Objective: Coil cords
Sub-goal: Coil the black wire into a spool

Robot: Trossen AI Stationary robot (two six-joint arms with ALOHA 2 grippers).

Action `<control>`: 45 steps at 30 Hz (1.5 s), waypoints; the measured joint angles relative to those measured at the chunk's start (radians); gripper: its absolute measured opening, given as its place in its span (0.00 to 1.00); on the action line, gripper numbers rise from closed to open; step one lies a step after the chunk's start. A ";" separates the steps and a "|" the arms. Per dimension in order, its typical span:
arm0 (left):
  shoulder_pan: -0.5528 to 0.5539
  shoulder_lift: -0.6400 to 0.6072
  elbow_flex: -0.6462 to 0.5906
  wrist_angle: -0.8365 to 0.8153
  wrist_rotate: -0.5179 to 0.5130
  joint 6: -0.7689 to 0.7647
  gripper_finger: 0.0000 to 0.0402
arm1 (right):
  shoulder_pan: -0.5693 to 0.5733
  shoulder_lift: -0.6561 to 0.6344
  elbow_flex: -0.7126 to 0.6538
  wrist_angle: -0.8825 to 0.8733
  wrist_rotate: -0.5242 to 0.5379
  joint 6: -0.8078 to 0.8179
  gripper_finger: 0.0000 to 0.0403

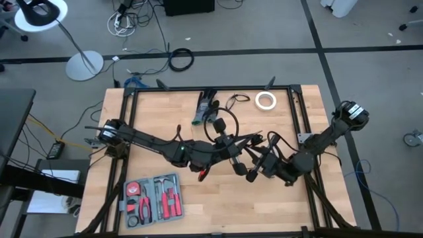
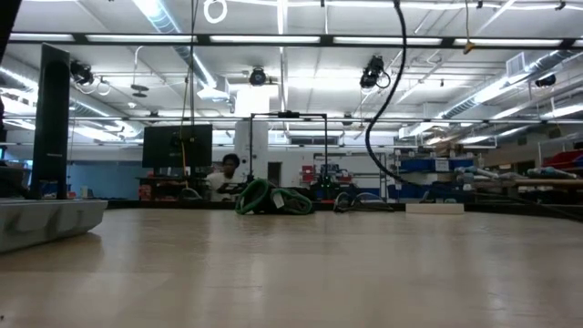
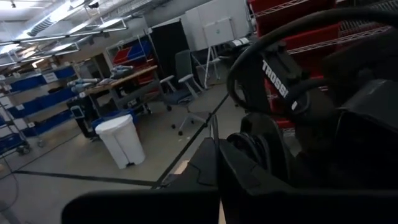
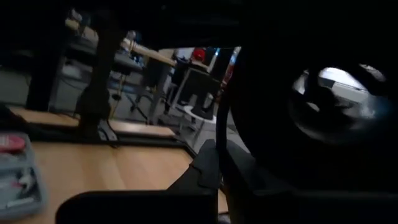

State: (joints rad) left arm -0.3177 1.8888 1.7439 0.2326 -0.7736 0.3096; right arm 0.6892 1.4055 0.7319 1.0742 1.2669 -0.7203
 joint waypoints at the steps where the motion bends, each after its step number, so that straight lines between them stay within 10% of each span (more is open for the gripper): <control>1: -0.003 -0.001 0.000 -0.001 0.003 0.000 0.00 | 0.010 0.000 0.000 0.000 0.024 -0.015 0.01; 9: -0.021 -0.036 -0.001 -0.116 0.020 0.001 0.00 | 0.084 -0.021 0.001 -0.042 0.281 -0.169 0.01; 45: -0.081 -0.038 0.133 -0.950 0.014 -0.324 0.00 | 0.138 0.195 -0.008 -0.181 0.303 0.171 0.26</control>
State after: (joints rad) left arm -0.3984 1.8503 1.8771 -0.7177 -0.7593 -0.0141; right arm 0.8267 1.6007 0.7243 0.8932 1.5696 -0.5495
